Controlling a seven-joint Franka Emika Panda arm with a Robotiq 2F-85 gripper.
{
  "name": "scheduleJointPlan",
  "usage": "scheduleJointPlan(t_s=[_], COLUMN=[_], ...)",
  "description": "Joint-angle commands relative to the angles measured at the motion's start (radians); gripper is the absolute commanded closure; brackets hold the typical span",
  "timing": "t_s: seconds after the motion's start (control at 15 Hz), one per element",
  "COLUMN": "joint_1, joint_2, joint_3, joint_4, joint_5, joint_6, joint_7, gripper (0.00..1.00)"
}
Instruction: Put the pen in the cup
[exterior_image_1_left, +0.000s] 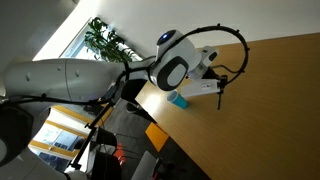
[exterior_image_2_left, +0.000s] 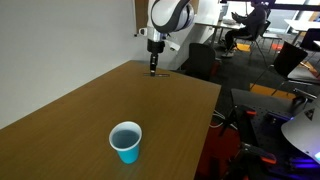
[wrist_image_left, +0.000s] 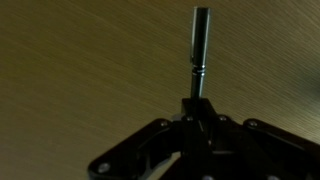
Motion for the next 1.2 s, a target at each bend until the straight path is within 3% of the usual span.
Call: scheduleJointPlan(t_s=[0.0, 0.27, 0.47, 1.13], joint_1=[0.006, -0.066, -0.104, -0.119], joint_2=[0.009, 0.029, 0.028, 0.023], joint_3=[-0.007, 0.098, 0.140, 0.094], joint_4=[0.009, 0.013, 0.014, 0.053], joint_5=[0.025, 0.156, 0.257, 0.532], joint_6=[-0.007, -0.026, -0.093, -0.333], joint_7=[-0.038, -0.313, -0.533, -1.048], gripper=[0.97, 0.97, 0.97, 0.97])
